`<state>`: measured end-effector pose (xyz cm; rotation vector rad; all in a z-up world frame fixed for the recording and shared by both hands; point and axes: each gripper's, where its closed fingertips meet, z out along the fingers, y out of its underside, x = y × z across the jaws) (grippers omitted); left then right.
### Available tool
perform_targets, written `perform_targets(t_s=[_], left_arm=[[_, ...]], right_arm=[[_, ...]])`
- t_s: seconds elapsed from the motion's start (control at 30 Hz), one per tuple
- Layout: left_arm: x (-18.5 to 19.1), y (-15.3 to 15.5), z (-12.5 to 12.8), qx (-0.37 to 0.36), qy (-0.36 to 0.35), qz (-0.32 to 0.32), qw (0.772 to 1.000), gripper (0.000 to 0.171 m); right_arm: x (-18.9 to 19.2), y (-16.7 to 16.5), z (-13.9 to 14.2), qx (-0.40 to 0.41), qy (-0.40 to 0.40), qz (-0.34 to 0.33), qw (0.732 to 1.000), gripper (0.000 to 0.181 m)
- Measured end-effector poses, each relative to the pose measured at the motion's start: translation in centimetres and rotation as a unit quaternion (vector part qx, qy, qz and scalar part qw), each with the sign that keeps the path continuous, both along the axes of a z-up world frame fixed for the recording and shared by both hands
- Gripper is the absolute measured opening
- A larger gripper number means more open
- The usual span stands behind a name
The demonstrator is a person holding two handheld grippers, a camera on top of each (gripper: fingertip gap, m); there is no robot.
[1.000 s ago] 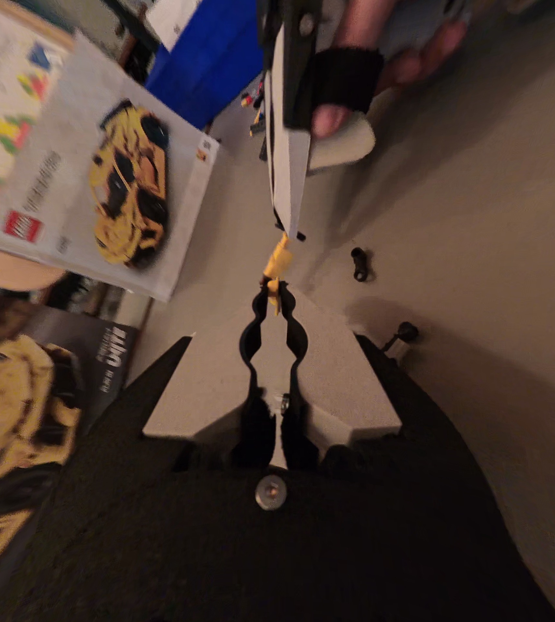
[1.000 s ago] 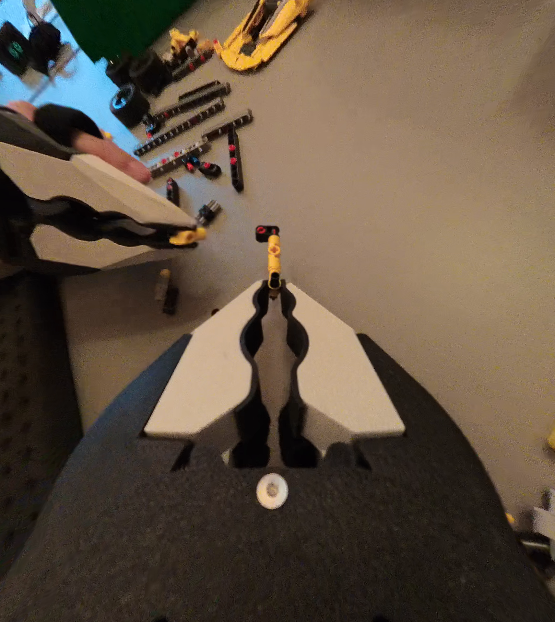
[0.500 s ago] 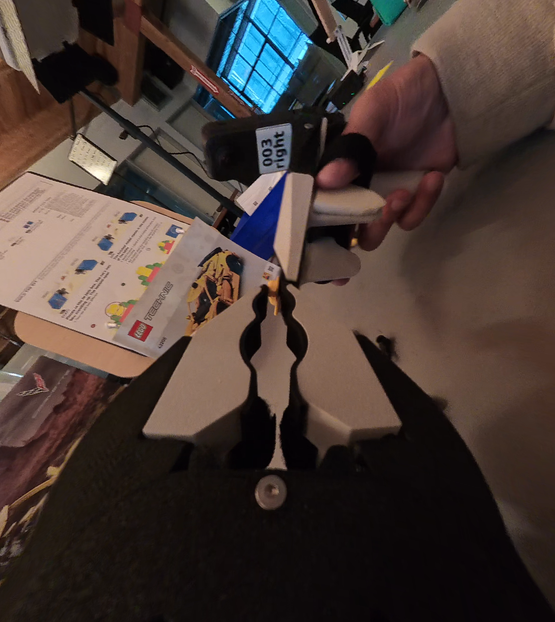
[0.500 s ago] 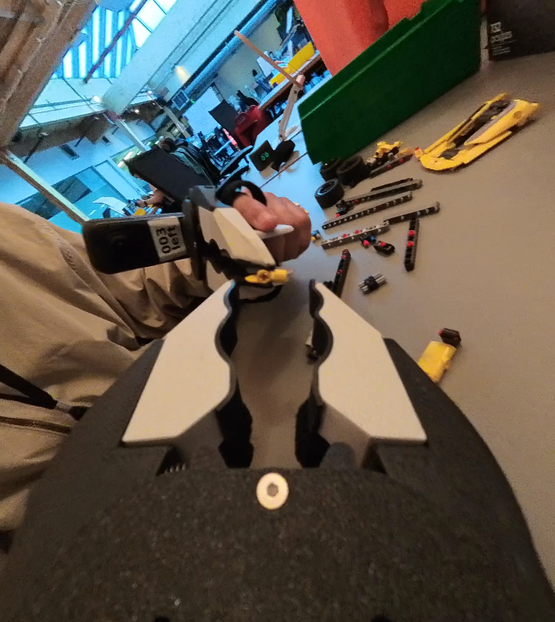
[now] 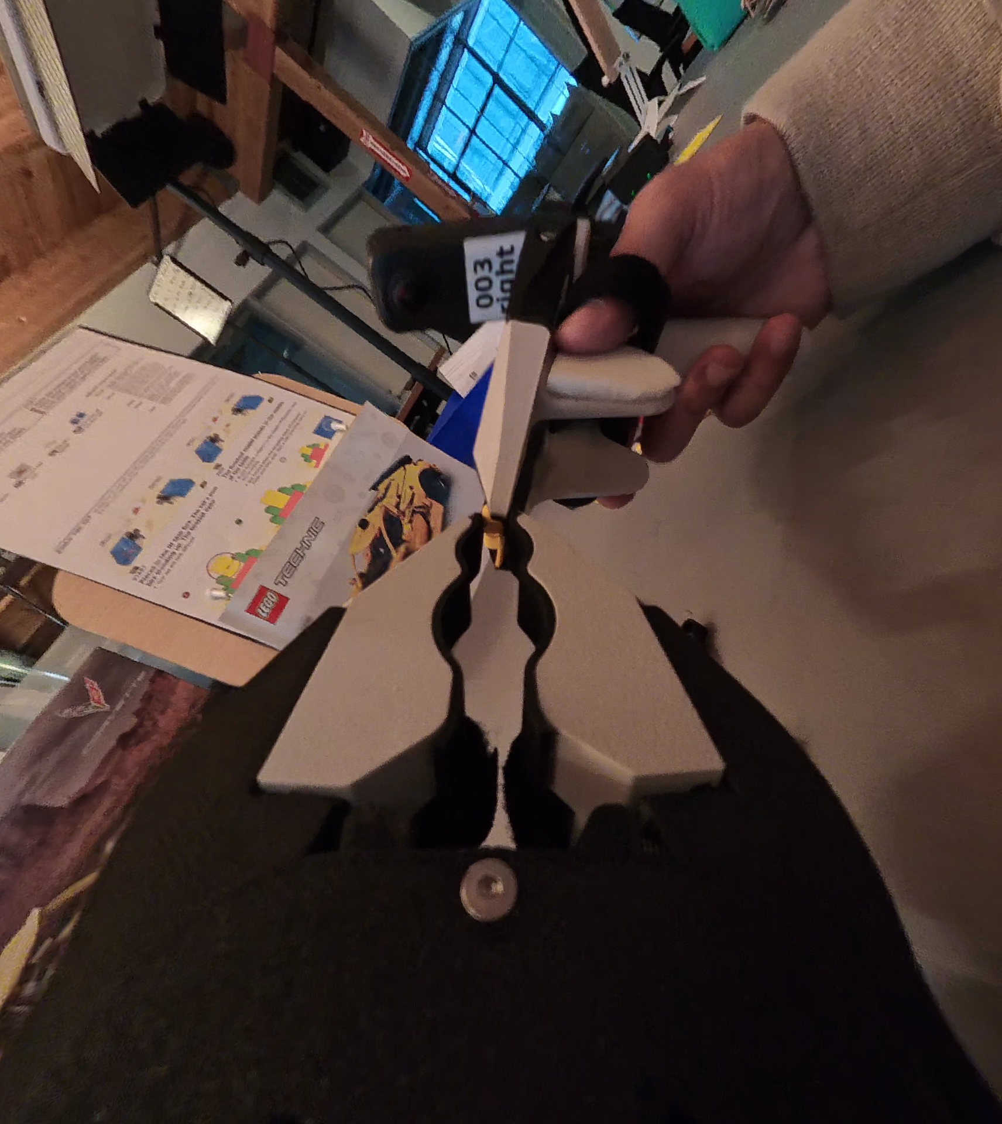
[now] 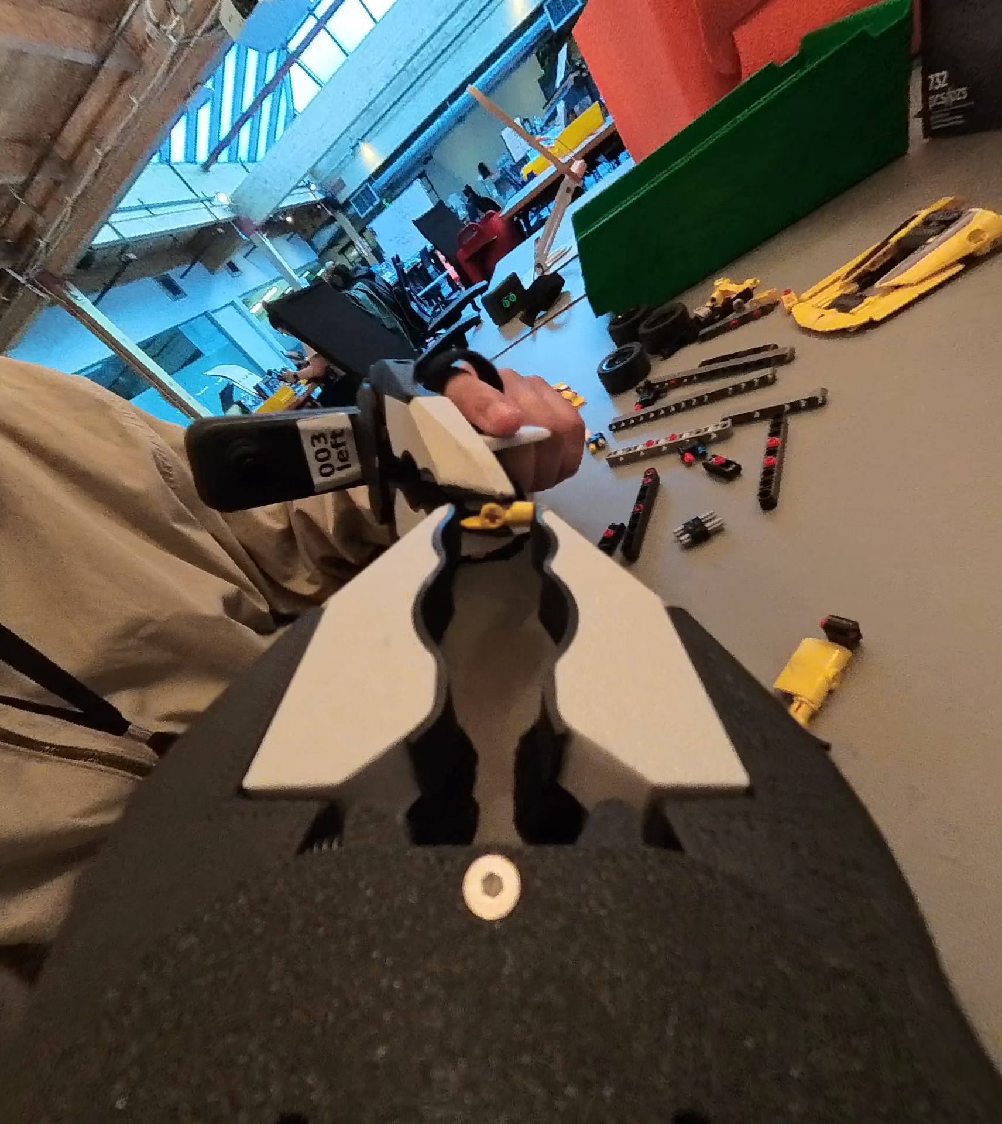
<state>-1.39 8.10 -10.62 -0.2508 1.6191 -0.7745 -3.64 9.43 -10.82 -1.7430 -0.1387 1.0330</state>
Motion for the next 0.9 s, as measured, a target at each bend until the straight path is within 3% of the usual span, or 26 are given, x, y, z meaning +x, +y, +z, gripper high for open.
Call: perform_targets(t_s=[0.1, 0.2, 0.27, 0.33, 0.37, 0.43, 0.53, 0.67, 0.73, 0.83, 0.9], left_arm=[[0.5, 0.7, -0.7, -0.029, 0.035, 0.02, 0.999, 0.009], [0.9, 1.3, -2.4, -0.075, 0.109, 0.018, 0.991, 0.018], [0.8, 0.5, -4.9, -0.113, 0.214, -0.005, 0.97, 0.018], [0.5, -0.2, -7.1, -0.136, 0.302, -0.015, 0.943, 0.018], [0.5, -0.2, -7.8, -0.142, 0.329, -0.009, 0.933, 0.018], [0.5, -0.2, -9.2, -0.141, 0.374, 0.002, 0.917, 0.018], [0.6, -0.8, -10.2, -0.146, 0.41, 0.007, 0.901, 0.018], [1.4, 0.1, -11.0, -0.136, 0.413, 0.043, 0.9, 0.012], [1.3, 0.2, -11.1, -0.131, 0.412, 0.044, 0.901, 0.007], [1.4, 0.0, -10.3, -0.172, 0.414, 0.035, 0.893, 0.007], [1.3, -0.8, -7.9, -0.287, 0.418, -0.021, 0.862, 0.007]], right_arm=[[1.3, 0.2, -0.6, -0.021, -0.011, -0.021, 0.999, 0.022], [7.7, -0.4, -2.1, -0.065, -0.104, -0.159, 0.98, 0.022], [14.9, -3.4, -2.4, -0.105, -0.222, -0.31, 0.918, 0.023], [21.1, -8.6, -2.2, -0.155, -0.32, -0.443, 0.823, 0.023], [22.9, -11.1, -2.4, -0.18, -0.345, -0.484, 0.784, 0.023], [25.1, -14.4, -4.1, -0.234, -0.34, -0.517, 0.75, 0.022], [25.9, -15.7, -6.1, -0.285, -0.296, -0.515, 0.752, 0.023], [25.8, -14.7, -5.6, -0.267, -0.315, -0.516, 0.75, 0.027], [24.9, -13.1, -4.7, -0.234, -0.325, -0.503, 0.766, 0.029], [20.2, -7.8, -1.9, -0.111, -0.323, -0.422, 0.84, 0.03], [13.6, -4.5, -0.8, -0.031, -0.284, -0.285, 0.915, 0.03]])
